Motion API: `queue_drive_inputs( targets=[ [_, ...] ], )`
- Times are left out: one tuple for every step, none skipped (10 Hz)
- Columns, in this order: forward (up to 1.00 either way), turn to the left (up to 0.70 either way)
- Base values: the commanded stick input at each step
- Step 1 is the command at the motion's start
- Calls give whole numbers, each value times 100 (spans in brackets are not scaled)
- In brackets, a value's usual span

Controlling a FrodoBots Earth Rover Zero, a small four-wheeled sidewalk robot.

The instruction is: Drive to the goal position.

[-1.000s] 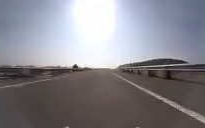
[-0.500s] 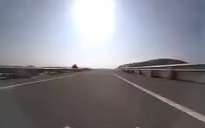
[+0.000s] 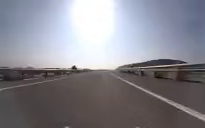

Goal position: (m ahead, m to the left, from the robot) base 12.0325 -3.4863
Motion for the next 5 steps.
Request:
queue_drive_inputs(
  targets=[
    [100, 0],
    [100, 0],
    [100, 0],
    [100, 0],
    [100, 0]
  ],
)
